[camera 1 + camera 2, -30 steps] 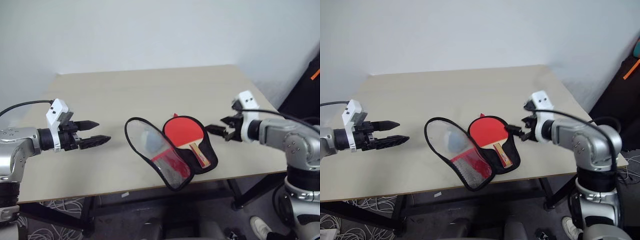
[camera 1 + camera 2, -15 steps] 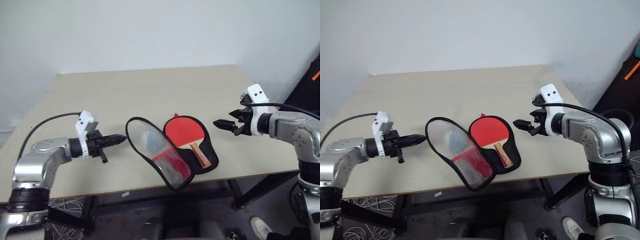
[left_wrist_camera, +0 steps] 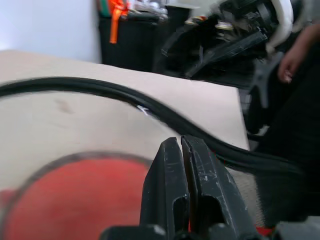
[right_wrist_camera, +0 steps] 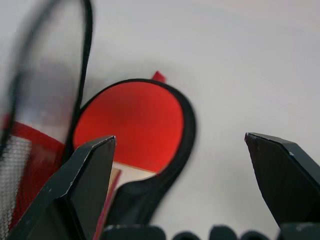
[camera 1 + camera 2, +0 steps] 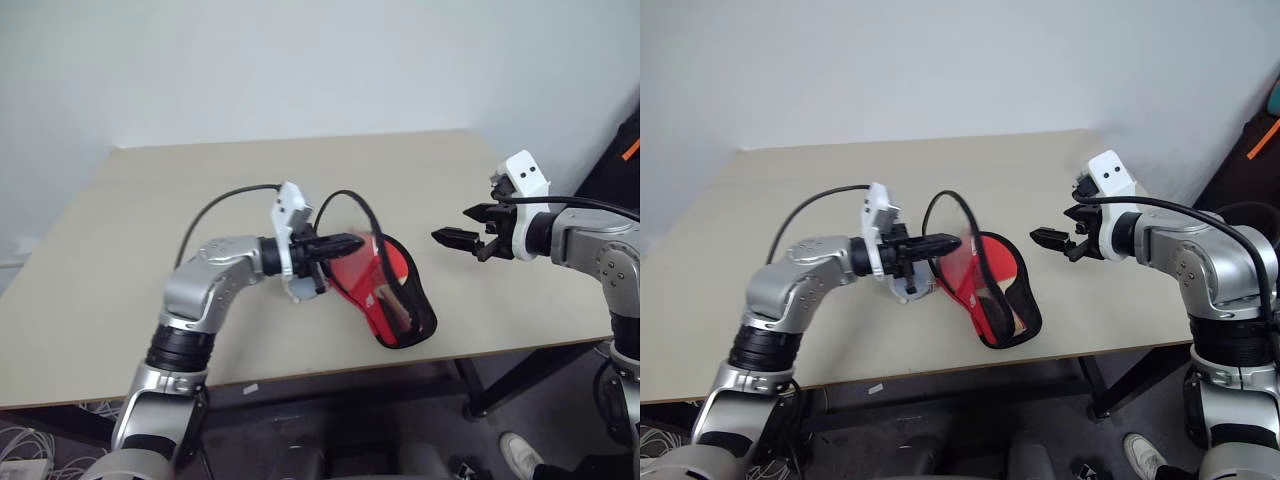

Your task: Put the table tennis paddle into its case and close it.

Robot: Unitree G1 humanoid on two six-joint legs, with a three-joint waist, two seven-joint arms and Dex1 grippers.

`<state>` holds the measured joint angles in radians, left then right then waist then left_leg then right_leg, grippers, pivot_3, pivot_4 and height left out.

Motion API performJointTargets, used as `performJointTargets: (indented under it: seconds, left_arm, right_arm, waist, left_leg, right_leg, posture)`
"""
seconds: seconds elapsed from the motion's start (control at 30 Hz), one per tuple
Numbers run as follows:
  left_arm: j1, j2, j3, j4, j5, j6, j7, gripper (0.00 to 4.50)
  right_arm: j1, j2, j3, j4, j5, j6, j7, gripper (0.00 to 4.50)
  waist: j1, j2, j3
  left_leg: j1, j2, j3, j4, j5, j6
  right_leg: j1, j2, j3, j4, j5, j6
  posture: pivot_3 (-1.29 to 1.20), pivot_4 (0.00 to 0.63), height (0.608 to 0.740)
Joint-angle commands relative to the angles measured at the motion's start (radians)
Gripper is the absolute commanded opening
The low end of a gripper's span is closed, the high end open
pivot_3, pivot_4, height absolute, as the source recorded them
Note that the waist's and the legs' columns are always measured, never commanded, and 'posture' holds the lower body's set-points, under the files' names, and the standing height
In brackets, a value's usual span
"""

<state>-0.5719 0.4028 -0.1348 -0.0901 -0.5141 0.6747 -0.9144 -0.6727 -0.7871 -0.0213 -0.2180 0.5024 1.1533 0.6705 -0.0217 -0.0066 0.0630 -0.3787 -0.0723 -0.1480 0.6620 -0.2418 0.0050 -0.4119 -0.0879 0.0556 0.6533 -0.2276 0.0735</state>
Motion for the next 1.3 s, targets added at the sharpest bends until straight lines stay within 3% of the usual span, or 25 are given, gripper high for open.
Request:
performJointTargets:
  seconds: [0.03,0.13,0.23,0.6,0.63,1.3]
  left_arm:
    - [0.047,0.013,0.010,-0.106,-0.039,0.065,0.025,0.01]
    - [0.096,0.025,0.014,-0.151,-0.062,0.127,0.044,0.01]
    - [0.152,0.031,0.006,-0.194,-0.076,0.178,0.075,0.53]
    - [0.268,-0.031,-0.001,-0.228,-0.119,0.345,0.222,4.37]
    - [0.266,-0.039,-0.002,-0.221,-0.118,0.362,0.235,4.49]
    - [0.246,-0.242,0.083,-0.037,-0.193,0.668,0.387,4.49]
  right_arm:
    - [-0.030,-0.116,-0.007,0.020,-0.027,-0.133,0.127,4.50]
    - [-0.030,-0.177,0.026,0.040,-0.045,-0.222,0.220,4.50]
    - [-0.048,-0.187,0.060,0.085,-0.079,-0.282,0.258,4.50]
    - [-0.045,-0.082,0.076,0.070,-0.080,-0.266,0.237,4.50]
    - [-0.044,-0.077,0.074,0.067,-0.079,-0.261,0.234,4.50]
    - [0.019,-0.005,0.025,-0.040,-0.023,-0.161,0.133,4.50]
  waist:
    - [0.000,0.001,0.001]
    - [-0.001,0.001,0.001]
    - [-0.002,0.001,0.001]
    - [0.003,0.001,0.001]
    - [0.003,0.001,0.001]
    - [0.006,0.001,0.000]
  left_leg:
    - [0.000,0.000,0.000,0.000,0.000,0.000]
    - [0.000,0.000,0.000,0.000,0.000,0.000]
    - [0.002,0.001,0.001,0.000,0.000,0.000]
    - [0.001,0.002,-0.001,0.001,0.000,0.000]
    - [0.001,0.002,-0.001,0.001,0.000,0.000]
    - [0.001,-0.001,-0.002,0.001,0.000,0.000]
  right_leg:
    - [0.000,0.000,0.000,0.000,0.000,0.000]
    - [0.000,0.000,0.000,0.000,0.000,0.000]
    - [0.002,0.000,0.000,-0.001,0.000,0.000]
    - [0.002,-0.001,-0.001,-0.001,0.000,0.000]
    - [0.002,-0.001,-0.001,-0.001,0.000,0.000]
    - [0.003,-0.001,-0.001,-0.001,0.000,0.000]
  posture:
    - [0.00,0.000,0.698]
    - [0.00,0.000,0.698]
    - [0.00,0.000,0.698]
    - [0.00,0.000,0.698]
    - [0.00,0.000,0.698]
    - [0.00,0.000,0.698]
